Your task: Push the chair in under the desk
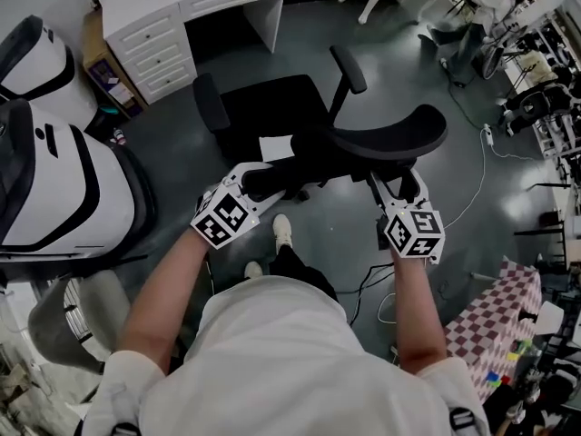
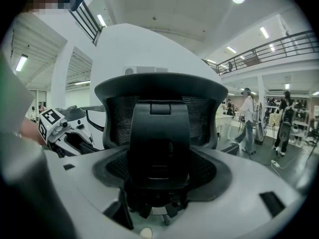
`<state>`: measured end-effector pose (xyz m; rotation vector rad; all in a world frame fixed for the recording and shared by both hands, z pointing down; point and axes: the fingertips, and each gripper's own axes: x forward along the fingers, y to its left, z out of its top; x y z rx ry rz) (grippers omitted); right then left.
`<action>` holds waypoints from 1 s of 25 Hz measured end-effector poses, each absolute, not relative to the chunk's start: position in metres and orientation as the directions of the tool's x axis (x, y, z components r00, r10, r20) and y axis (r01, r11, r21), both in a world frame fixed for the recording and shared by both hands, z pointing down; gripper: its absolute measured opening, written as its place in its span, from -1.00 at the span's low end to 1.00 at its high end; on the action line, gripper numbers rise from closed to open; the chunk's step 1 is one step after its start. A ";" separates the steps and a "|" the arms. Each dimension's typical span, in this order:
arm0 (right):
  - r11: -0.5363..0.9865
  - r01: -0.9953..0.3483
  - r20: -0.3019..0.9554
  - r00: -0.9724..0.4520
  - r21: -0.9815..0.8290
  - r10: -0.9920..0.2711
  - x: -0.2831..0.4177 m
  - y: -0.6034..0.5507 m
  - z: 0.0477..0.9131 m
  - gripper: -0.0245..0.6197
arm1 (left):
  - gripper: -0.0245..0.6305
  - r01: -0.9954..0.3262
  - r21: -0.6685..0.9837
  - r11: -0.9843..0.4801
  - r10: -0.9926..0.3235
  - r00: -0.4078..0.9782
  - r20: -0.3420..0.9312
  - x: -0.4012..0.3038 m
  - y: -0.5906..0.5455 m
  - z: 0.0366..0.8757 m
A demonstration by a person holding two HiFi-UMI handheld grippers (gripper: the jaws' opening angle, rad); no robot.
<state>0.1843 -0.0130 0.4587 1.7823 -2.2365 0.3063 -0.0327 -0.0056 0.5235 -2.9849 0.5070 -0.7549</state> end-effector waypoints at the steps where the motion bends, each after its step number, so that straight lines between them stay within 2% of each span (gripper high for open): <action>1: 0.227 -0.974 0.335 -0.214 0.000 -0.917 0.184 -0.019 0.459 0.04 | -0.37 -0.308 -0.094 -0.947 -0.315 0.829 0.461 -0.033 -0.011 0.524; 25: 0.291 -0.957 0.330 -0.275 0.000 -0.903 0.197 -0.118 0.457 0.04 | -0.36 -0.347 -0.017 -0.938 -0.311 0.818 0.484 -0.016 -0.100 0.527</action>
